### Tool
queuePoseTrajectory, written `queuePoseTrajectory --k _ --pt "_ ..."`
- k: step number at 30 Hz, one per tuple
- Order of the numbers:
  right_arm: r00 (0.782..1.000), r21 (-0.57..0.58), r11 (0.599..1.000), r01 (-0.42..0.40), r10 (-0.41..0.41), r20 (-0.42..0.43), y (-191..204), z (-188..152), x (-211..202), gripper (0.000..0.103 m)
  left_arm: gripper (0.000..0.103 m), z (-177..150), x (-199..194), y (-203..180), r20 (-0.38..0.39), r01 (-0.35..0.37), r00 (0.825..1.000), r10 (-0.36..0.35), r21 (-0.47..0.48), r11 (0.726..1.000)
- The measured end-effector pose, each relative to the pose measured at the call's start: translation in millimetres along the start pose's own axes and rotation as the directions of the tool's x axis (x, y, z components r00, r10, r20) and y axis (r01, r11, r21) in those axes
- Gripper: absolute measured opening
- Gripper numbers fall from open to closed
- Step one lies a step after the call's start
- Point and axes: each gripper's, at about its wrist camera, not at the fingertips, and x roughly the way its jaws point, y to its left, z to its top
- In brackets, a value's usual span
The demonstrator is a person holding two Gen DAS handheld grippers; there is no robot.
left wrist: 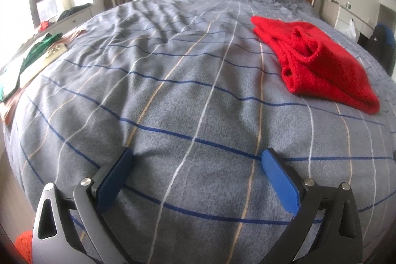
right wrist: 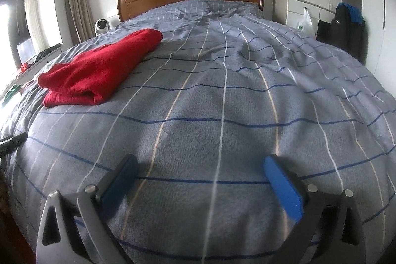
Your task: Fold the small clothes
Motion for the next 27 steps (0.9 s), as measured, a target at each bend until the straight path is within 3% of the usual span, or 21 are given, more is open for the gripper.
queuePoseTrajectory --k 27 --pt "1.000 0.001 1.000 0.005 -0.005 0.014 1.1 -2.4 -1.4 0.102 0.103 -0.1 0.4 -0.5 0.001 -0.002 1.000 0.002 0.001 1.000"
